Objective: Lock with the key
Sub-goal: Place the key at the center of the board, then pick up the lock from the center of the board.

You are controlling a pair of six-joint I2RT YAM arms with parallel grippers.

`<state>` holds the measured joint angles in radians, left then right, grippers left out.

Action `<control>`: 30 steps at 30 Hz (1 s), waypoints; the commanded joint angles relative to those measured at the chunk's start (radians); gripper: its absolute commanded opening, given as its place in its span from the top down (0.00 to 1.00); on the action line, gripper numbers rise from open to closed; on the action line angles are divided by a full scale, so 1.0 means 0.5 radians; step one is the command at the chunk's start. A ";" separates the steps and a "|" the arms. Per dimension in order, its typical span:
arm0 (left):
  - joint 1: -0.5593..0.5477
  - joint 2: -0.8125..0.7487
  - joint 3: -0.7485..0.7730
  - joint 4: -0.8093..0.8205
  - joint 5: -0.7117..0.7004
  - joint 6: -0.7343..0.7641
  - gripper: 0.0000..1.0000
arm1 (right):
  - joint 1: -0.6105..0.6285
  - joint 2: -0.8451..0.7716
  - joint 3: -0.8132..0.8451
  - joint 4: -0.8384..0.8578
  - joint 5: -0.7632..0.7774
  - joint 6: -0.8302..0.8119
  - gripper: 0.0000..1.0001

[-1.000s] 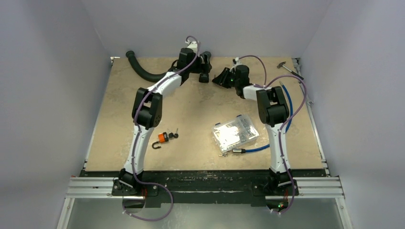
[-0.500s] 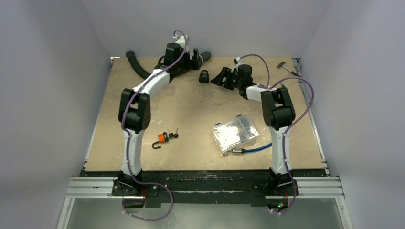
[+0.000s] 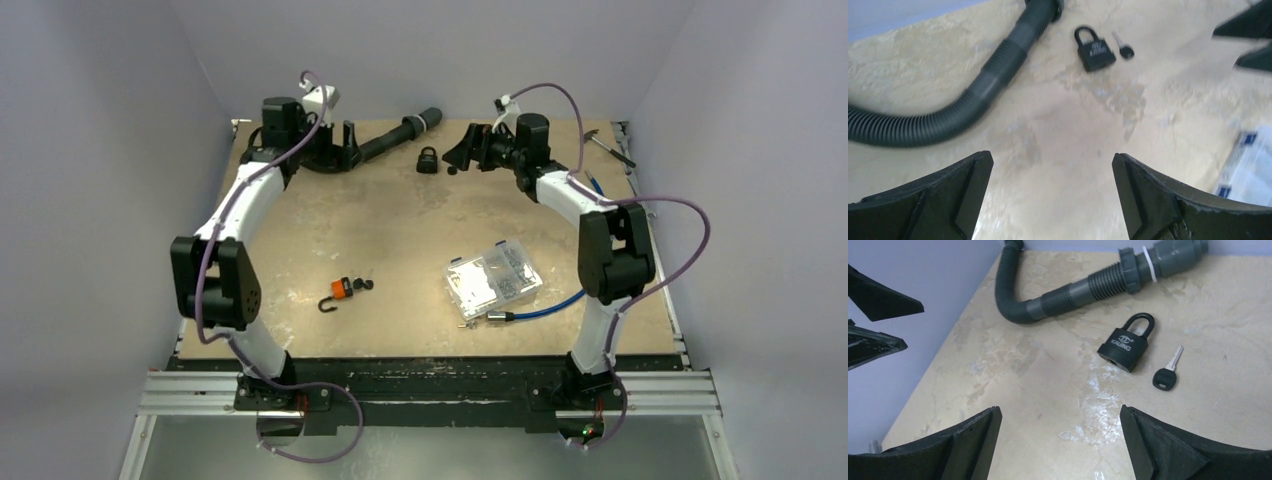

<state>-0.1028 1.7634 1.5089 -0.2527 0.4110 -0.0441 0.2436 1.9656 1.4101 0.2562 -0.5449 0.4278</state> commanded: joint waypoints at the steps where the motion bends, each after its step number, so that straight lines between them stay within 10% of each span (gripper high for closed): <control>1: 0.162 -0.369 -0.190 -0.359 0.286 0.454 0.00 | -0.008 -0.264 -0.061 -0.234 -0.138 -0.290 0.01; 17: 0.267 -0.964 -0.822 -1.338 0.246 1.807 0.00 | -0.025 -0.822 -0.370 -0.509 -0.142 -0.612 0.01; 30: -0.095 -1.229 -1.611 -0.790 0.197 2.073 0.02 | -0.024 -0.928 -0.388 -0.635 -0.162 -0.533 0.01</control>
<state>-0.0887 1.1900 0.7830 -0.7731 0.5083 0.9386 0.2344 1.5620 1.2167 -0.0551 -0.6212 0.1566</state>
